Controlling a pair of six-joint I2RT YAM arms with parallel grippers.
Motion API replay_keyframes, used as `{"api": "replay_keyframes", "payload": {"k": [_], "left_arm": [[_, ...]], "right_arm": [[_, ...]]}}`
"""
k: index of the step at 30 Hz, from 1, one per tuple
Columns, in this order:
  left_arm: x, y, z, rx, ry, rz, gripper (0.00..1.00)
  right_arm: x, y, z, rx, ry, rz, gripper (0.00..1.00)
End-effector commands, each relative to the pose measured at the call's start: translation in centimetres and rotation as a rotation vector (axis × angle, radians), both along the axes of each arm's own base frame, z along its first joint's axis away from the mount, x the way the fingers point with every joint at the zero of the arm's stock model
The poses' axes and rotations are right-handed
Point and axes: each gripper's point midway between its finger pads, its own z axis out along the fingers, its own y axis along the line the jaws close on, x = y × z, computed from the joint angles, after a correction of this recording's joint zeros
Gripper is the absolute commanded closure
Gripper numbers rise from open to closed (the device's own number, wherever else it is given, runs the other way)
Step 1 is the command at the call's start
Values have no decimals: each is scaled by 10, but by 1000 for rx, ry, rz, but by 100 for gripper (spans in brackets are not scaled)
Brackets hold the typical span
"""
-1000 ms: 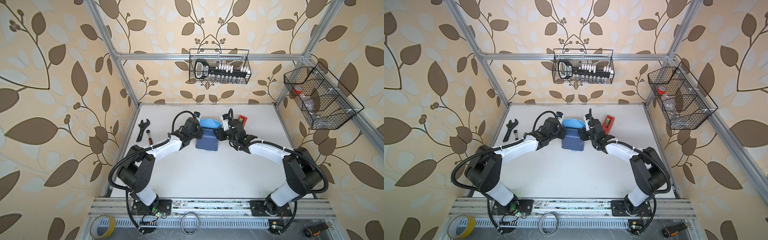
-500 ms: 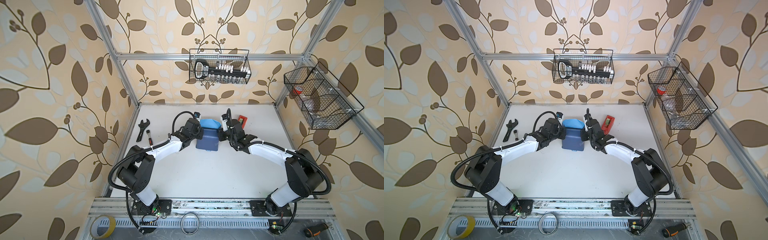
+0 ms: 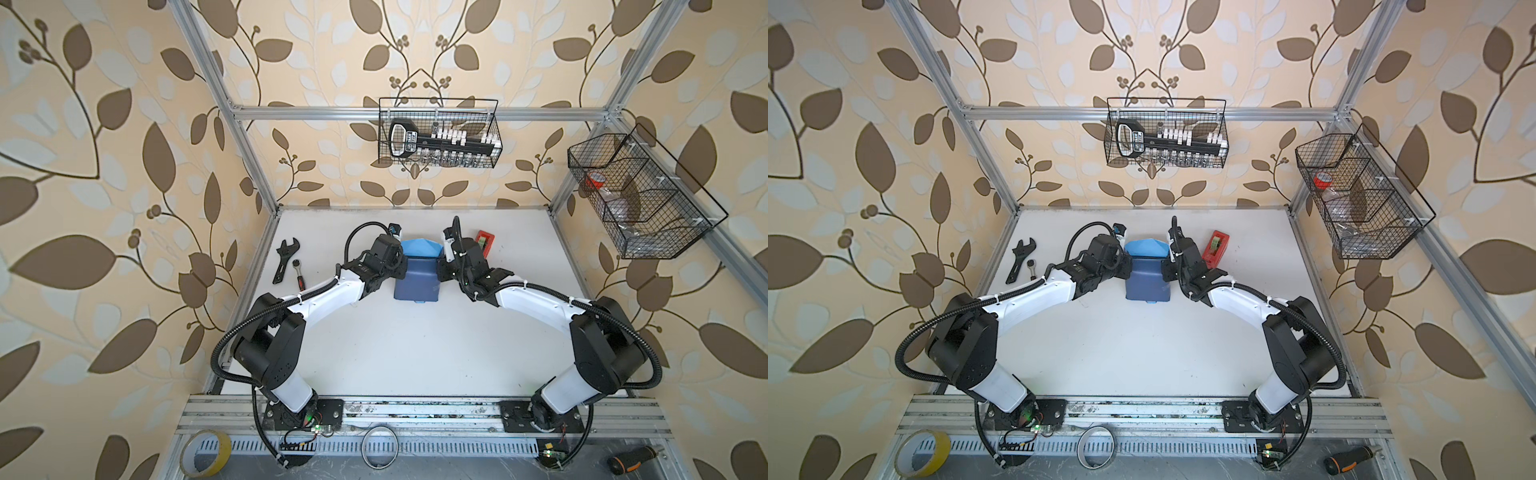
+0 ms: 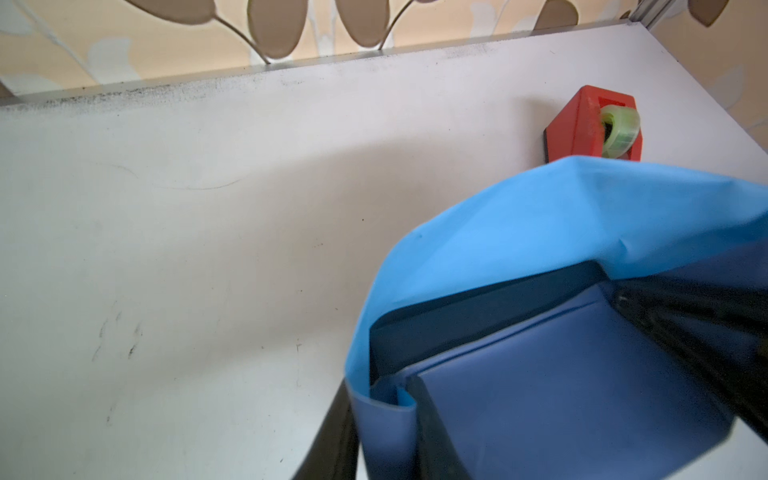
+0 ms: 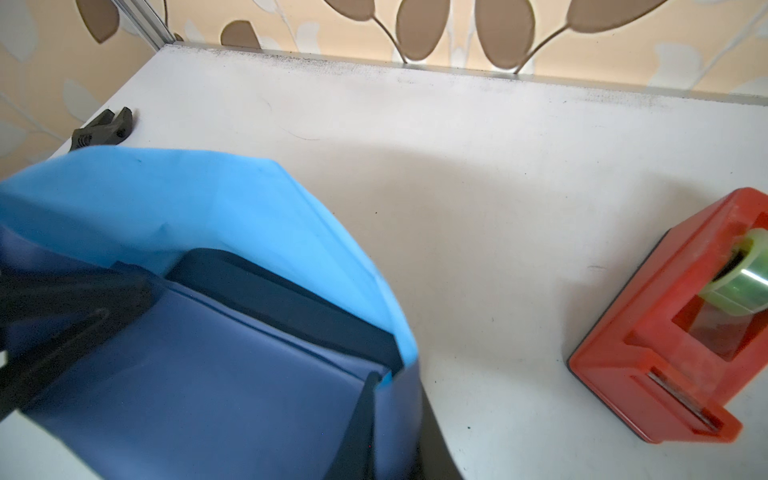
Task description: Wrap the gift box in paper
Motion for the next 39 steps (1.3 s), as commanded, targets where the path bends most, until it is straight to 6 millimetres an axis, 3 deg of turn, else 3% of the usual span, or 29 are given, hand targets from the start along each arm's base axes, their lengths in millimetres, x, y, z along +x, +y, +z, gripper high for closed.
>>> {"api": "replay_keyframes", "payload": {"k": [1, 4, 7, 13, 17, 21, 26, 28, 33, 39], "left_arm": [[2, -6, 17, -10, -23, -6, 81], [3, -8, 16, 17, -31, -9, 85], [2, -9, 13, 19, -29, -5, 100], [-1, -11, 7, 23, -19, -3, 100], [-1, -11, 10, 12, -17, -1, 100], [3, -9, 22, 10, -43, 23, 79], [12, -5, 32, 35, -69, 56, 72], [14, -7, 35, 29, -70, 55, 74], [13, -13, 24, 23, -36, 35, 92], [9, -10, 12, 26, -15, 43, 94]], "right_arm": [[-5, -7, -22, -87, 68, 1, 87], [-4, -5, -19, -86, 65, 7, 86], [0, -4, -7, -87, 45, 9, 82], [6, -2, 1, -86, 36, 9, 78], [7, 0, -6, -95, 53, 16, 85], [6, 1, -8, -96, 57, 22, 90], [6, 1, -8, -98, 57, 25, 92], [6, 2, -8, -96, 57, 27, 92], [6, 3, -6, -92, 57, 31, 92], [7, 3, -2, -85, 49, 30, 92]]}}
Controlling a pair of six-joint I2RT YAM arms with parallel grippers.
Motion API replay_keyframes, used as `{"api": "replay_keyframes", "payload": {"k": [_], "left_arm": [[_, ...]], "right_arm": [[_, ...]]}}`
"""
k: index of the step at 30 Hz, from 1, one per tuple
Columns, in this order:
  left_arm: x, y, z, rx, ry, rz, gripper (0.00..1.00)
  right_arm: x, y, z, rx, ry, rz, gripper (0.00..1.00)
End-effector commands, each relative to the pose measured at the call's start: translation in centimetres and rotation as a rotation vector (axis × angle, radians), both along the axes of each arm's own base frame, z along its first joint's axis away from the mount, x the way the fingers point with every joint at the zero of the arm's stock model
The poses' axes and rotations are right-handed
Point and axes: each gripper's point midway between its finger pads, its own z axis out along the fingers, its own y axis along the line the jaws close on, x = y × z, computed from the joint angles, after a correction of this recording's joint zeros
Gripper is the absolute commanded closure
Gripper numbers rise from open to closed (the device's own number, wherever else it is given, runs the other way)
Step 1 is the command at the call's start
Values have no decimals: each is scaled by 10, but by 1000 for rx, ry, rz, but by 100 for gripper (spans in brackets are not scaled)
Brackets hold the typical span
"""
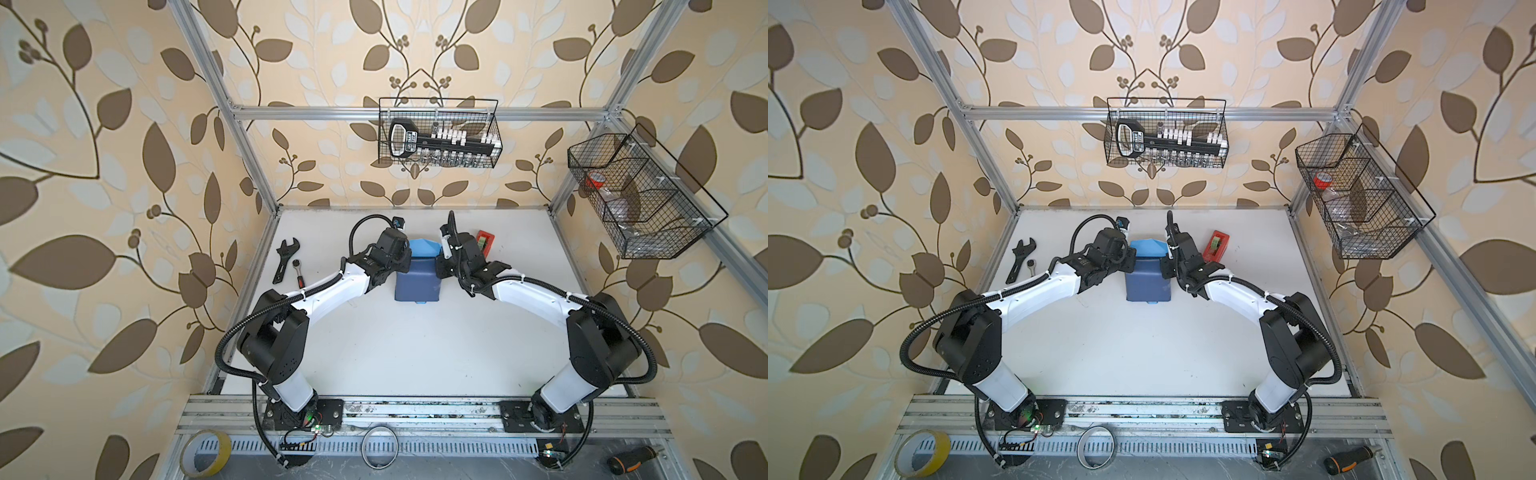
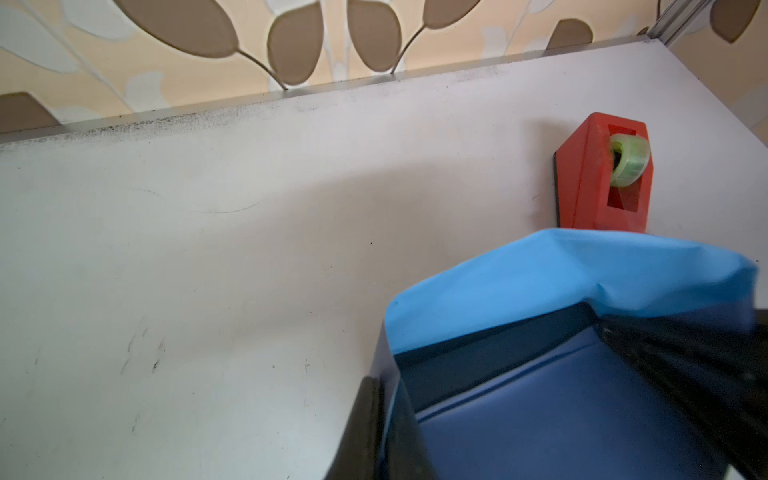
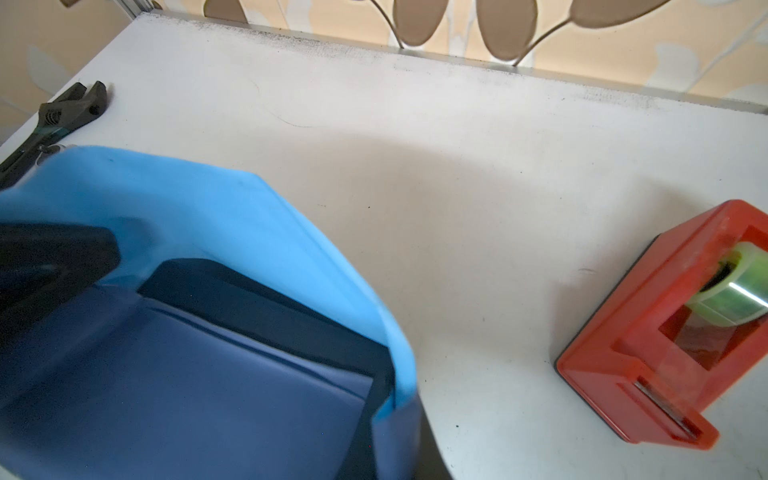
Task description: Wrap the gift box in paper
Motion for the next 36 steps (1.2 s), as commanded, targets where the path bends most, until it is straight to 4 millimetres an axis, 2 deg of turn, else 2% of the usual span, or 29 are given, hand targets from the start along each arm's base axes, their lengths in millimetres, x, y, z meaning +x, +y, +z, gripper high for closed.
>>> {"api": "replay_keyframes", "payload": {"k": [1, 4, 14, 15, 18, 19, 21, 25, 27, 34, 36], "left_arm": [[-2, -2, -2, -5, 4, 6, 96], [-1, -3, 2, -8, -4, 5, 100], [-3, -3, 17, -25, -27, 0, 99], [-5, -1, 18, -32, -24, 2, 85], [-14, 3, 18, -54, -17, 8, 58], [-17, 5, 16, -59, -10, 13, 54], [-23, 7, 11, -70, 1, 11, 51], [-27, 6, 1, -67, 25, -2, 54], [-25, 5, -5, -55, 39, -1, 59], [-19, 0, -7, -34, 38, -16, 94], [-18, -1, -9, -34, 40, -18, 100]], "right_arm": [[1, 1, -3, -29, 18, 19, 92], [0, 1, -4, -31, 21, 19, 92], [0, 1, -4, -26, 20, 17, 92], [0, 1, -4, -26, 21, 17, 92], [-1, 1, -4, -27, 22, 20, 92], [-1, 1, -4, -27, 23, 18, 92], [-1, 0, -2, -28, 17, 18, 92], [-1, 1, -2, -23, 17, 21, 92], [-1, 1, -3, -21, 20, 21, 92], [-2, 2, -5, -23, 22, 25, 90], [-2, 2, -2, -21, 19, 25, 88]]}}
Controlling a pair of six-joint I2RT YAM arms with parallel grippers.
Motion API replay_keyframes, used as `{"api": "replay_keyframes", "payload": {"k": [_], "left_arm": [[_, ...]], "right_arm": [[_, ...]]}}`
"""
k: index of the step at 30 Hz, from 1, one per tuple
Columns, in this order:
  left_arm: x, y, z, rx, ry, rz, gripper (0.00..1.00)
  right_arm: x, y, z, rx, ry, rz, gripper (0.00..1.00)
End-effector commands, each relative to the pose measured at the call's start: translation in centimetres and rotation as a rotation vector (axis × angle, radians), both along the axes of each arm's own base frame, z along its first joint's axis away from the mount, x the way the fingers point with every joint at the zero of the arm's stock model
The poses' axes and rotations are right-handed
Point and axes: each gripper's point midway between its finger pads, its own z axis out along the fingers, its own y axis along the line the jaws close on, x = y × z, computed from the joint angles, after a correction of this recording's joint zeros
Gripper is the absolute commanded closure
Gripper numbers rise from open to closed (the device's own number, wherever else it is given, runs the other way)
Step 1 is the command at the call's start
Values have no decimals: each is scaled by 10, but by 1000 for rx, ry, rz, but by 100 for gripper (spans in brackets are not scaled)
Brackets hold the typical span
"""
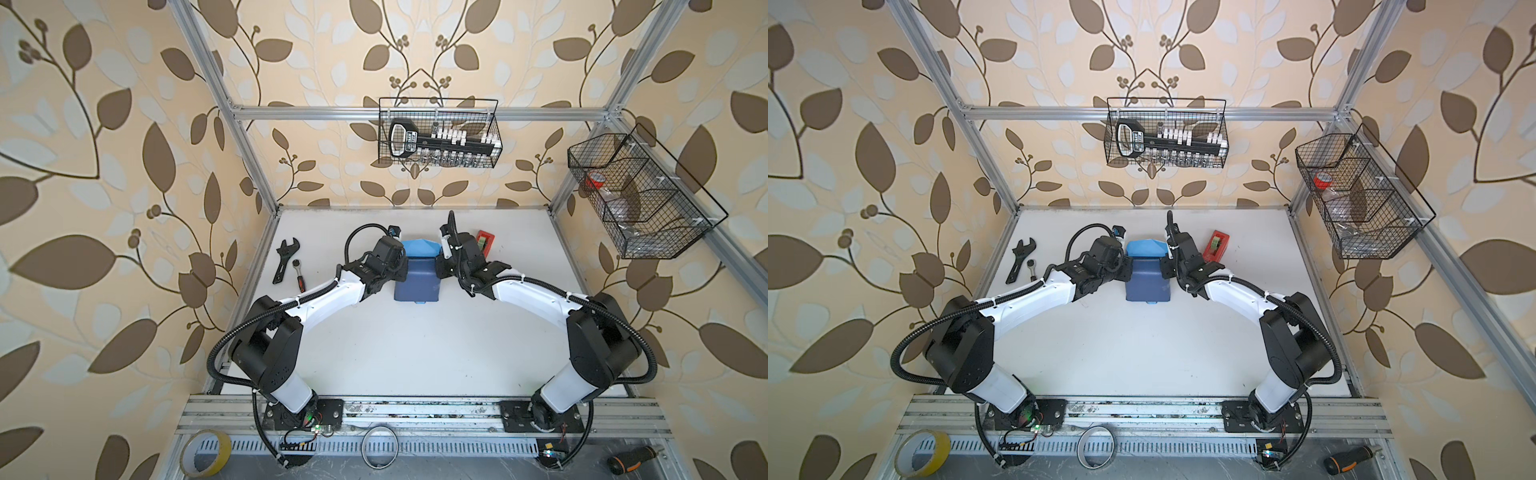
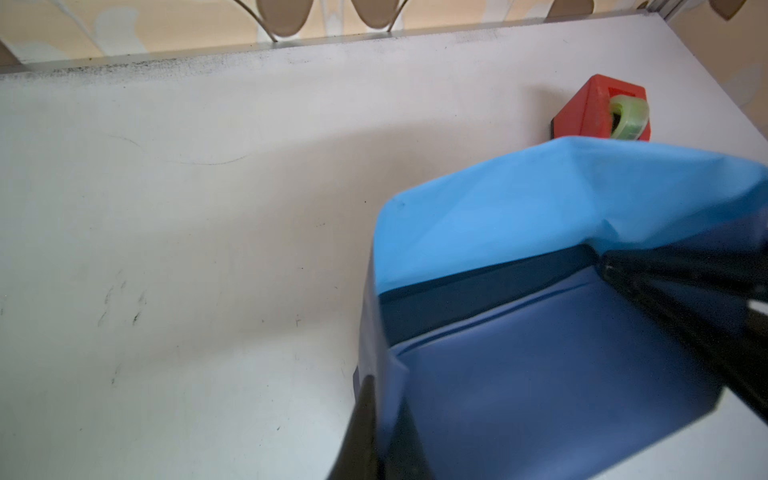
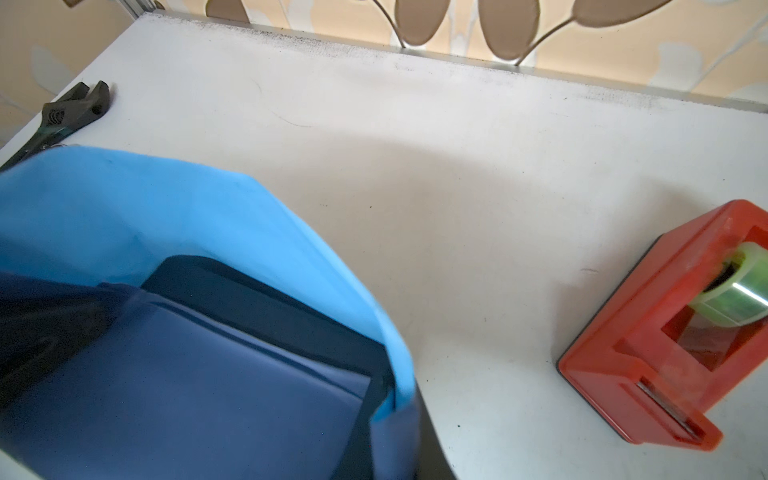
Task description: Wrap the gift box in paper
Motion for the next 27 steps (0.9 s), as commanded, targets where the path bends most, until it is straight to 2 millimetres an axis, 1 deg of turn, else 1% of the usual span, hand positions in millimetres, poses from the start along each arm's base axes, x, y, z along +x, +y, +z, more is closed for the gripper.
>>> {"api": "replay_keyframes", "payload": {"k": [1, 4, 8, 10, 11, 13, 16, 19, 20, 23, 27], "left_arm": [[4, -8, 8, -9, -18, -15, 100], [3, -7, 5, -8, -14, -12, 100], [2, -6, 1, -4, -9, -9, 100], [2, -7, 2, -3, -8, -11, 100], [2, -7, 2, -5, -9, -9, 100], [2, -7, 2, -3, -9, -11, 100], [2, -7, 3, -4, -10, -13, 100], [2, -7, 3, -7, -11, -12, 100], [2, -8, 4, -7, -12, -14, 100], [3, -8, 5, -9, -13, -14, 100], [2, -8, 6, -12, -14, -17, 100]], "right_arm": [[-1, 1, 0, -20, 13, 23, 86], [-3, 5, 12, 19, 11, 40, 74], [-11, 8, 37, 121, 1, 72, 58], [-17, 6, 49, 180, 0, 90, 54], [-20, 1, 54, 206, -3, 93, 52], [-23, -7, 59, 243, -2, 92, 51], [-23, -25, 56, 292, 15, 74, 50], [-16, -41, 49, 313, 26, 34, 52], [-13, -44, 46, 311, 26, 25, 54], [-4, -44, 37, 293, 39, 16, 56], [2, -34, 24, 295, 71, 32, 57]]}}
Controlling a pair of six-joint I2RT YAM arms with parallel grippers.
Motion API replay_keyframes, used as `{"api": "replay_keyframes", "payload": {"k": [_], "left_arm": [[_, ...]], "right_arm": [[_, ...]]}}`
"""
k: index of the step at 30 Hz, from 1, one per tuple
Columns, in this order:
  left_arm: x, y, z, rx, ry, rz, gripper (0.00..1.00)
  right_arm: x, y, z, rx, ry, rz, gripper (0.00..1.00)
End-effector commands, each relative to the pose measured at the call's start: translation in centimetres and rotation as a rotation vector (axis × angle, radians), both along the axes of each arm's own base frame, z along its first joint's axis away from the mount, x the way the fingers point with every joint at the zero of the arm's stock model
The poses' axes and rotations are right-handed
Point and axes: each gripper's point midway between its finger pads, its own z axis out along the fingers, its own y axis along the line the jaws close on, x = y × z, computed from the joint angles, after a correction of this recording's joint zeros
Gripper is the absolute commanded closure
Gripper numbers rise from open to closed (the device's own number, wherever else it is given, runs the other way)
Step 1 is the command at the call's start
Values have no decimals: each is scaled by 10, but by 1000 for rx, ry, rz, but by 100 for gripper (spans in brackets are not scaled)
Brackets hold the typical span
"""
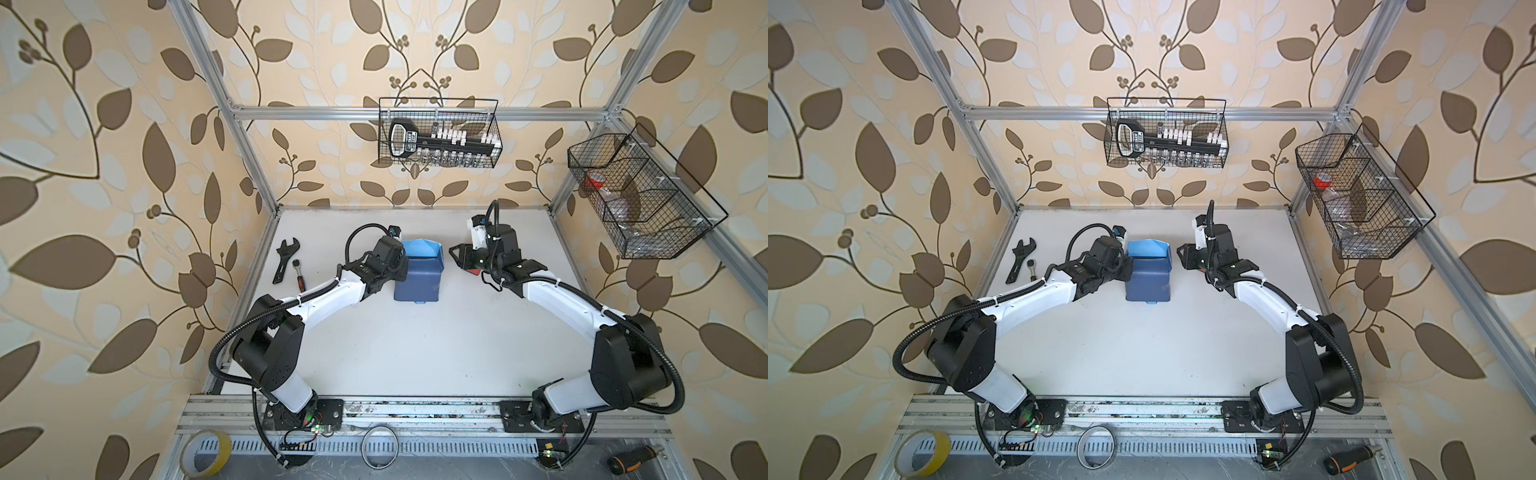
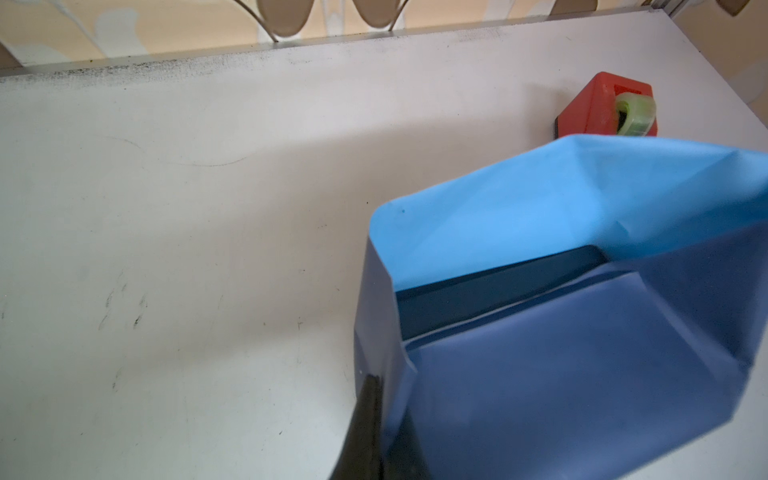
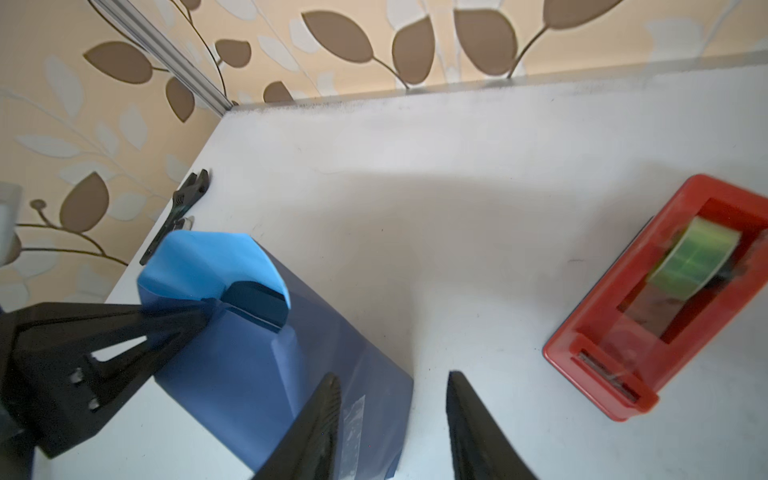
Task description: Wrap the gift box in paper
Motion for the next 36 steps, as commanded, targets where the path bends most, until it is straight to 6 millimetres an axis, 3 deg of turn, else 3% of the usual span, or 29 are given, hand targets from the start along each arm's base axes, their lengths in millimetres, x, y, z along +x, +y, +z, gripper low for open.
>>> {"api": "replay_keyframes", "payload": {"k": [1, 14, 27, 36], "left_arm": [[1, -7, 7, -10, -12, -14, 100], [0, -8, 7, -17, -13, -20, 100], [0, -8, 6, -15, -12, -22, 100], [-1, -8, 7, -22, -13, -24, 100]], "right_arm": [[4, 14, -6, 14, 15, 41, 57], [4, 46, -25, -6, 50, 100, 57], [7, 53, -21, 1, 40, 112, 52], [12, 55, -44, -16, 82, 118, 48]]}}
